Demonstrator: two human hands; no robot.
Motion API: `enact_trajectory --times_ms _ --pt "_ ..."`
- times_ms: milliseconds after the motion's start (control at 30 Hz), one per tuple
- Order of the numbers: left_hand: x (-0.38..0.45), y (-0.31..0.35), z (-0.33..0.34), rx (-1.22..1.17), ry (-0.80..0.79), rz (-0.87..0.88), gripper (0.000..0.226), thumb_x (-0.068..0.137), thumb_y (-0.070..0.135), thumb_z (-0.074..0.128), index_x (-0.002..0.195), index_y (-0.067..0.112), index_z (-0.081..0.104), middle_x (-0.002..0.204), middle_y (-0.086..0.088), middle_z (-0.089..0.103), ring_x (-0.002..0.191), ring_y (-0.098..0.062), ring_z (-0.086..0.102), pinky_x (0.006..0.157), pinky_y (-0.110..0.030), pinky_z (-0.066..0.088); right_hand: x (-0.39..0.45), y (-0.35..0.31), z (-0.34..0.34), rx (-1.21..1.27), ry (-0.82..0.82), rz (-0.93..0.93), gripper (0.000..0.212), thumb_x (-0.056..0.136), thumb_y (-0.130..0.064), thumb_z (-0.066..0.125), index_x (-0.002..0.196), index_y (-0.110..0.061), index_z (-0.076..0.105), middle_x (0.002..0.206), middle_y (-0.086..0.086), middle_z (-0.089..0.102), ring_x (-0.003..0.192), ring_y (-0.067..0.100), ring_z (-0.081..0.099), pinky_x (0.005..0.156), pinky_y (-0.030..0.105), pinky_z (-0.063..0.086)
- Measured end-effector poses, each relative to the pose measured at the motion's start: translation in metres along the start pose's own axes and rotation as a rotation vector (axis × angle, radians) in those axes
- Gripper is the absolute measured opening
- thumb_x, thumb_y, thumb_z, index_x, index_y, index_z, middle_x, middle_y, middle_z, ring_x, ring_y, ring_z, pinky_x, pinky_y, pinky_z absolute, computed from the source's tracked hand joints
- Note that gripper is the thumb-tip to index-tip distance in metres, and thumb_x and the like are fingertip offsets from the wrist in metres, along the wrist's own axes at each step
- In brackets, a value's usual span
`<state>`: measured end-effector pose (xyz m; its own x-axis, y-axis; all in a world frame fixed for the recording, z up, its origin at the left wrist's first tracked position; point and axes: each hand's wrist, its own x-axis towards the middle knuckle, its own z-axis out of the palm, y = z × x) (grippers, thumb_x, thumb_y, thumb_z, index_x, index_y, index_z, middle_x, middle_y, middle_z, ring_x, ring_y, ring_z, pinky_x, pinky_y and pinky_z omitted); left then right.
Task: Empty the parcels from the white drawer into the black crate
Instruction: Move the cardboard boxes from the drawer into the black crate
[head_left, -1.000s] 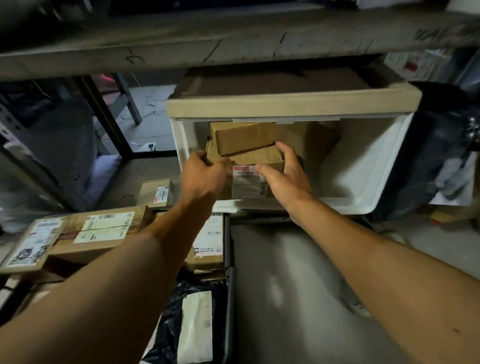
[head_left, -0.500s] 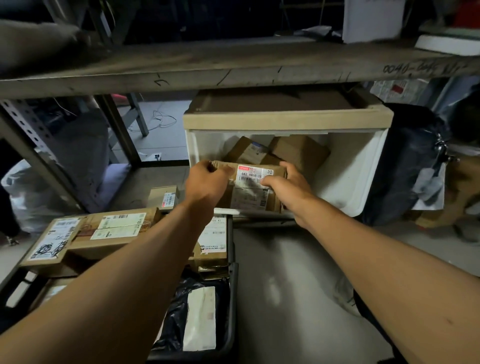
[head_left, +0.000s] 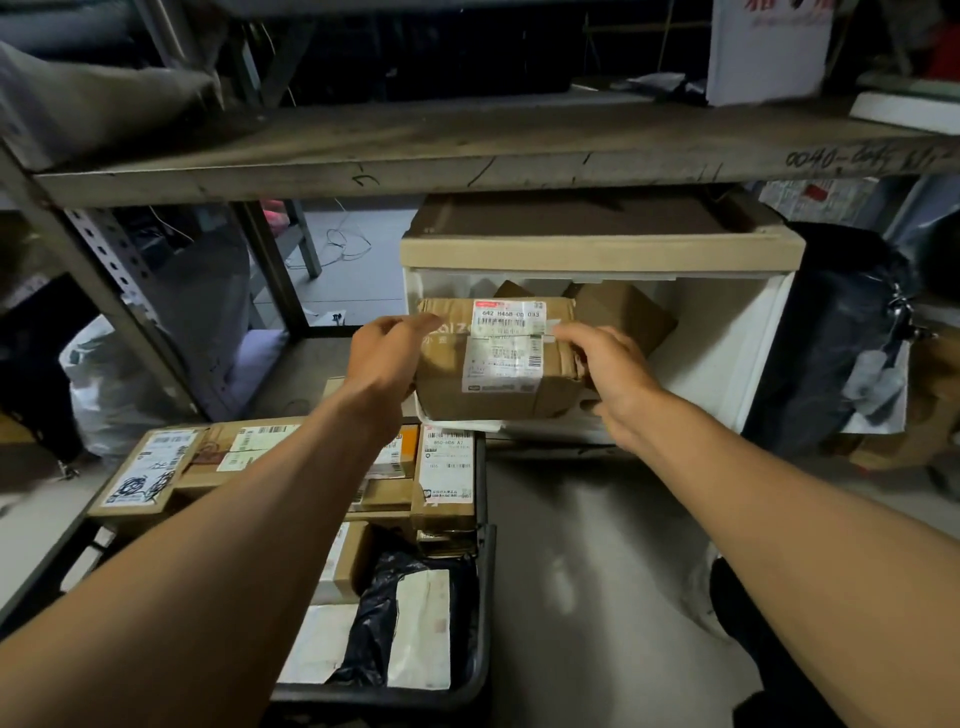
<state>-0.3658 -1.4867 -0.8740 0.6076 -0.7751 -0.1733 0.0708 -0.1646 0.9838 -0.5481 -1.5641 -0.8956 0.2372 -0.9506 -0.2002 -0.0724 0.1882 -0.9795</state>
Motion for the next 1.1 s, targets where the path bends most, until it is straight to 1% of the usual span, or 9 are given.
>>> enact_trajectory --times_ms 100,200,367,500,600,700,800,967,1100 --pt "-0.003 -0.004 -0.006 -0.049 -0.006 -0.029 0.033 0.095 0.042 0.061 0.118 0.018 0.064 0.107 -0.003 0.071 0.094 -0.02 0.066 0.073 -0.033 0.052 -0.007 0.003 0.005 0.082 -0.037 0.036 0.026 0.094 -0.044 0.062 0.109 -0.023 0.066 0.101 -0.006 0.073 0.095 0.011 0.063 0.071 0.034 0.041" --pt "-0.001 -0.007 -0.011 -0.046 -0.026 -0.044 0.057 0.088 0.062 0.059 0.129 0.022 0.062 0.116 -0.004 0.071 0.105 -0.024 0.067 0.087 -0.044 0.054 -0.01 0.006 0.005 0.116 -0.055 0.047 0.028 0.094 -0.049 0.059 0.107 -0.027 0.07 0.105 -0.008 0.073 0.108 0.014 0.062 0.094 0.045 0.038" --pt "-0.005 -0.012 -0.014 -0.034 -0.083 -0.05 0.076 0.078 0.077 0.052 0.132 0.024 0.059 0.121 -0.002 0.071 0.111 -0.022 0.065 0.088 -0.044 0.05 -0.016 0.002 -0.003 0.167 -0.058 0.035 0.033 0.095 -0.051 0.057 0.112 -0.026 0.07 0.107 -0.006 0.074 0.11 0.016 0.062 0.1 0.043 0.043" --pt "-0.01 -0.017 -0.012 0.0 -0.157 0.029 0.064 0.092 0.072 0.039 0.133 0.028 0.06 0.128 0.001 0.066 0.12 -0.023 0.058 0.096 -0.045 0.047 -0.018 -0.002 -0.012 0.151 -0.057 0.014 0.027 0.098 -0.048 0.053 0.095 -0.03 0.073 0.099 -0.006 0.074 0.104 0.017 0.064 0.089 0.036 0.048" --pt "-0.011 -0.011 -0.009 0.012 -0.201 0.06 0.063 0.093 0.074 0.034 0.135 0.034 0.058 0.134 0.001 0.06 0.123 -0.024 0.054 0.102 -0.052 0.045 -0.018 0.004 -0.011 0.171 -0.039 0.033 0.032 0.098 -0.045 0.054 0.118 -0.024 0.067 0.109 -0.001 0.071 0.1 0.017 0.064 0.076 0.032 0.049" --pt "-0.013 -0.005 -0.004 0.032 -0.207 0.086 0.062 0.096 0.07 0.03 0.14 0.031 0.053 0.128 0.002 0.061 0.112 -0.017 0.058 0.088 -0.044 0.051 -0.02 0.011 -0.01 0.208 -0.008 0.06 0.038 0.097 -0.046 0.055 0.125 -0.021 0.061 0.109 0.001 0.07 0.095 0.017 0.064 0.071 0.032 0.048" --pt "-0.014 -0.009 -0.004 0.056 -0.207 0.077 0.067 0.093 0.074 0.031 0.141 0.031 0.05 0.13 0.002 0.06 0.113 -0.018 0.058 0.074 -0.036 0.05 -0.021 0.011 -0.014 0.249 -0.005 0.066 0.032 0.098 -0.045 0.054 0.117 -0.023 0.067 0.098 -0.003 0.071 0.09 0.014 0.063 0.071 0.03 0.046" --pt "-0.013 -0.014 -0.006 0.047 -0.244 0.047 0.059 0.095 0.073 0.026 0.13 0.039 0.059 0.133 0.001 0.06 0.118 -0.022 0.058 0.093 -0.048 0.051 -0.019 0.009 -0.016 0.294 0.023 0.086 0.04 0.095 -0.046 0.058 0.127 -0.023 0.064 0.11 -0.002 0.071 0.101 0.014 0.064 0.075 0.031 0.046" --pt "-0.015 -0.012 -0.004 0.013 -0.251 0.013 0.057 0.094 0.074 0.024 0.114 0.04 0.065 0.127 -0.001 0.064 0.117 -0.024 0.06 0.093 -0.051 0.051 -0.018 0.01 -0.011 0.322 0.044 0.084 0.037 0.096 -0.048 0.057 0.122 -0.023 0.065 0.114 0.001 0.073 0.109 0.018 0.066 0.091 0.037 0.052"
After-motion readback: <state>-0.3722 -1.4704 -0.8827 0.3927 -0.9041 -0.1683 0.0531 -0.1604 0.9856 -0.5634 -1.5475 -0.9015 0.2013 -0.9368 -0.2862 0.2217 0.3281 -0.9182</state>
